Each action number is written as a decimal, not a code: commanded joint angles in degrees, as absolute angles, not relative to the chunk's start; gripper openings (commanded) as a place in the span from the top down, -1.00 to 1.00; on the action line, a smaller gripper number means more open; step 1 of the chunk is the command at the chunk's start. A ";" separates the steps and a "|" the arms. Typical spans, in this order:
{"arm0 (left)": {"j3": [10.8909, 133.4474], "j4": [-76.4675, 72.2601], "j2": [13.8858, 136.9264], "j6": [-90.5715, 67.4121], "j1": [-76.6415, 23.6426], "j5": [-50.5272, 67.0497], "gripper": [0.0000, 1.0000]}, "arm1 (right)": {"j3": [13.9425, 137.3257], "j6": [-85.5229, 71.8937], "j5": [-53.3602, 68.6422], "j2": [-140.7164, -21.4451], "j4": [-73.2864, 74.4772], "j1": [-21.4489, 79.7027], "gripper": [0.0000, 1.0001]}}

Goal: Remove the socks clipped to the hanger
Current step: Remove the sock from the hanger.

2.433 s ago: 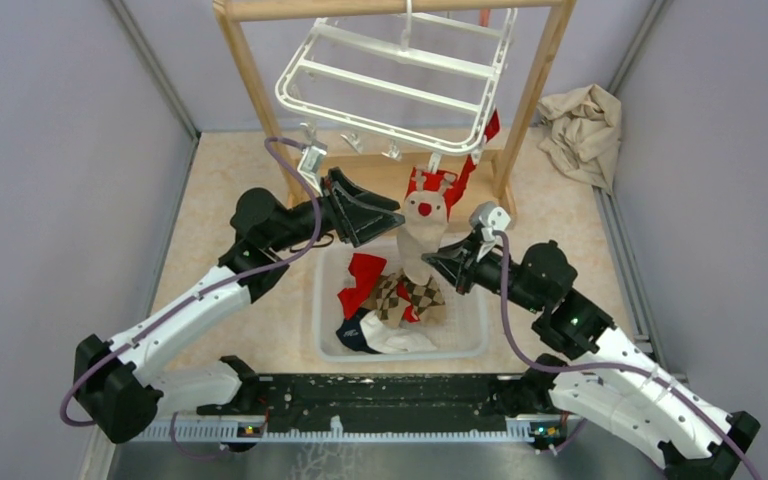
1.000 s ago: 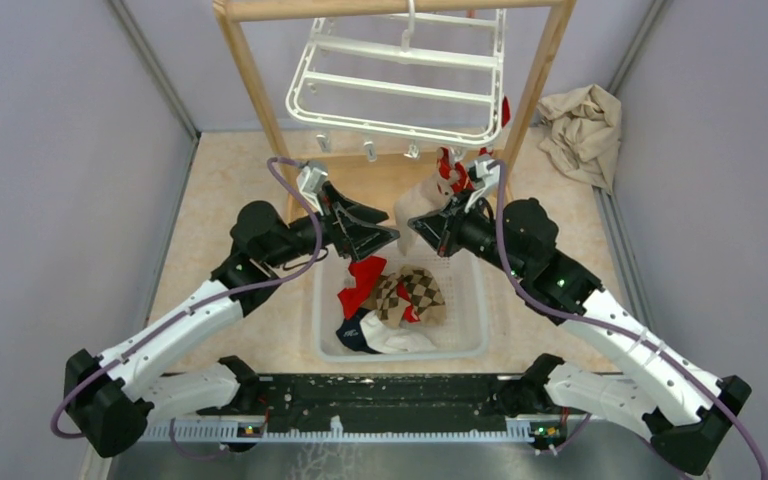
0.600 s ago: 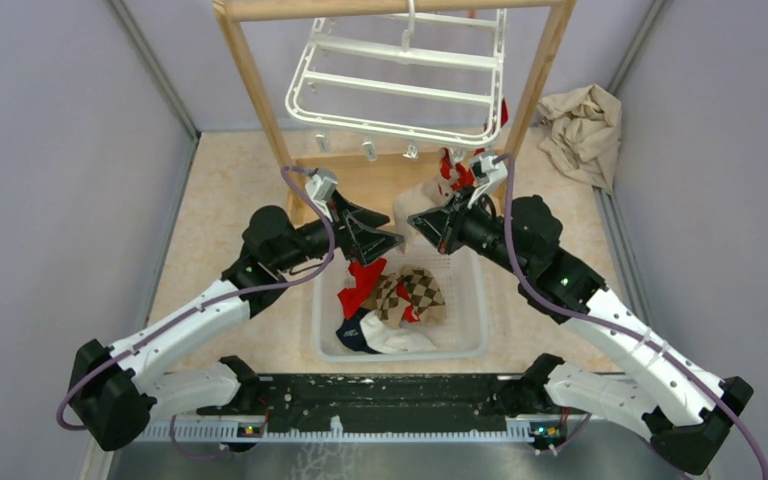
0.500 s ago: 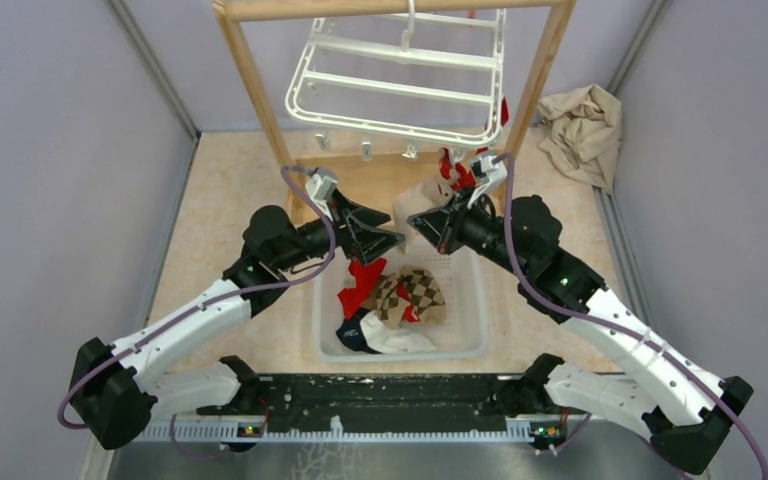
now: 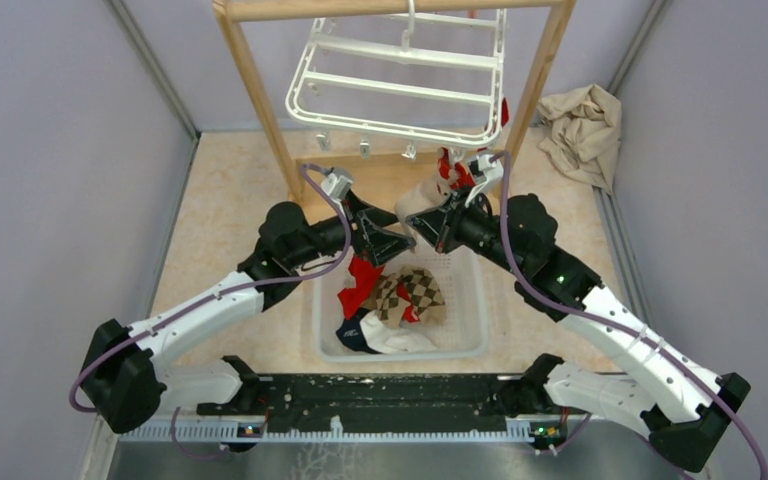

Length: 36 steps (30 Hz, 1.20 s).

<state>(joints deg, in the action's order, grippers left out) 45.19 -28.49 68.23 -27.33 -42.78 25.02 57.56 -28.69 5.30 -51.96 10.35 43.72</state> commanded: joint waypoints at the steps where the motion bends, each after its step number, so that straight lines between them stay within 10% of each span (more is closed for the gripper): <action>1: 47.48 -31.63 67.91 -27.24 -43.37 26.76 -0.98 | 60.26 -28.89 4.28 -51.87 7.51 43.45 1.00; 26: 47.82 -31.33 69.11 -26.77 -44.92 27.02 -0.98 | 60.29 -28.56 2.99 -52.12 7.33 43.50 1.00; 36: 48.70 -31.30 70.12 -26.61 -44.92 26.65 -0.47 | 59.88 -28.74 2.75 -51.53 7.38 43.50 1.00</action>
<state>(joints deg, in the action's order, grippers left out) 47.18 -29.63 69.65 -27.11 -44.64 26.83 57.56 -28.67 3.46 -52.60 10.31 43.72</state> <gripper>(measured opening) 0.758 0.012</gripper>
